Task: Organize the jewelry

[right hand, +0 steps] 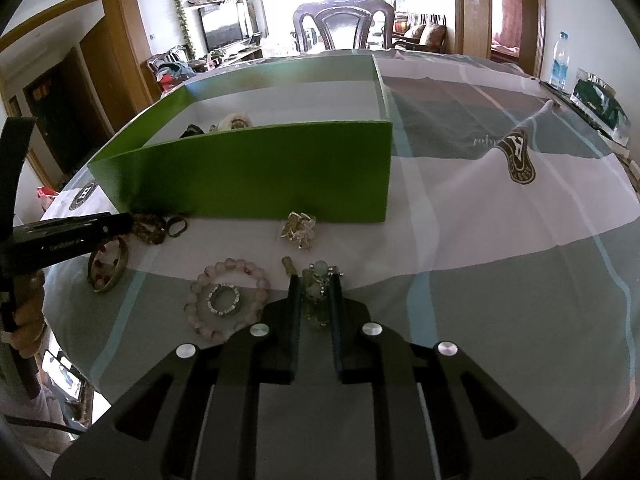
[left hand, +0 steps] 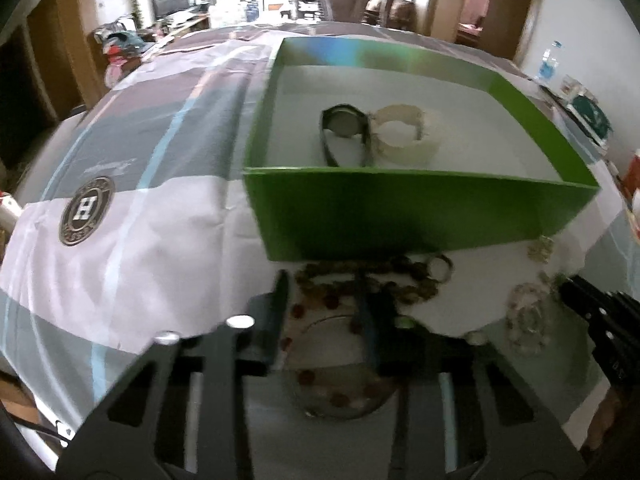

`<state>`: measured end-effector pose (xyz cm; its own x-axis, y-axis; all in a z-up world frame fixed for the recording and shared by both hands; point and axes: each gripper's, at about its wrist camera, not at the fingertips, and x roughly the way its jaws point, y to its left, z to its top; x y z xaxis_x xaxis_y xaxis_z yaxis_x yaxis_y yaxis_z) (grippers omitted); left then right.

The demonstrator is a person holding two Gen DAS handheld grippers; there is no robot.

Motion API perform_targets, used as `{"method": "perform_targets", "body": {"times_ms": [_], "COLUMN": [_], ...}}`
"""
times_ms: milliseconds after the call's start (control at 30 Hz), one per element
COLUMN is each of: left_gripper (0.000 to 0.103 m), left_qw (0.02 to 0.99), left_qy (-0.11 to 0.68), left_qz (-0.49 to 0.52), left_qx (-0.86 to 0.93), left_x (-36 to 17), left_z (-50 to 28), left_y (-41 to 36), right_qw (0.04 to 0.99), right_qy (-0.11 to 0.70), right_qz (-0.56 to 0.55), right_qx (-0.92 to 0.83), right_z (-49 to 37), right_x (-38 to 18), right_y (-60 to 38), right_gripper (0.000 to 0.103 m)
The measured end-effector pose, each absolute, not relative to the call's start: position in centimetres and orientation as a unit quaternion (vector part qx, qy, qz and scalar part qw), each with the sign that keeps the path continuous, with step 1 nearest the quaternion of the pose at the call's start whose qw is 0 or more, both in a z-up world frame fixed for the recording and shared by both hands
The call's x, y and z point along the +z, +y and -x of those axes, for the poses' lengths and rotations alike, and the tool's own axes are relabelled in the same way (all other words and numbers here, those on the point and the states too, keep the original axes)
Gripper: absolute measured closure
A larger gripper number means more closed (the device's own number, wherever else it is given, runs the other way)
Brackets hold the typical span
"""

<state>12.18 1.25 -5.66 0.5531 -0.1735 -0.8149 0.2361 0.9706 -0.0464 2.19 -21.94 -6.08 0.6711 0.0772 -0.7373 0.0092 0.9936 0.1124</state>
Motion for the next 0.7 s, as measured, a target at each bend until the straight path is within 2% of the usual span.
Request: {"method": "perform_targets", "body": {"times_ms": [33, 100, 133, 200, 400, 433, 467, 533, 700], "left_gripper": [0.090, 0.095, 0.102, 0.102, 0.102, 0.096, 0.082, 0.069, 0.069], "left_qw": [0.881, 0.884, 0.884, 0.886, 0.895, 0.893, 0.891, 0.888, 0.885], "left_qy": [0.458, 0.453, 0.453, 0.449, 0.433, 0.437, 0.442, 0.449, 0.453], "left_qz": [-0.040, -0.042, -0.040, -0.032, -0.018, -0.015, -0.013, -0.015, -0.020], "left_qx": [-0.112, -0.111, -0.111, -0.113, -0.110, -0.108, -0.106, -0.102, -0.106], "left_x": [-5.7, -5.6, -5.5, -5.1, -3.7, -3.9, -4.2, -4.7, -5.6], "left_z": [-12.2, -11.9, -11.8, -11.4, -10.7, -11.0, -11.4, -12.0, -12.9], "left_y": [1.2, 1.2, 1.4, 1.9, 3.3, 3.3, 3.3, 3.0, 2.2], "right_qw": [0.912, 0.912, 0.912, 0.913, 0.916, 0.916, 0.915, 0.914, 0.912], "right_qy": [0.405, 0.406, 0.407, 0.404, 0.396, 0.397, 0.399, 0.402, 0.407], "right_qz": [-0.054, -0.055, -0.055, -0.055, -0.057, -0.058, -0.060, -0.059, -0.053], "right_qx": [0.018, 0.017, 0.013, 0.002, -0.022, -0.023, -0.022, -0.020, -0.018], "right_z": [-2.2, -2.2, -2.3, -2.2, -2.2, -2.2, -2.3, -2.3, -2.4], "right_x": [-6.1, -6.1, -6.1, -6.0, -5.4, -5.5, -5.6, -5.7, -6.0], "right_y": [-21.9, -22.0, -22.1, -22.4, -23.4, -23.4, -23.5, -23.3, -22.9], "right_gripper": [0.088, 0.088, 0.087, 0.077, 0.066, 0.064, 0.064, 0.064, 0.064]}}
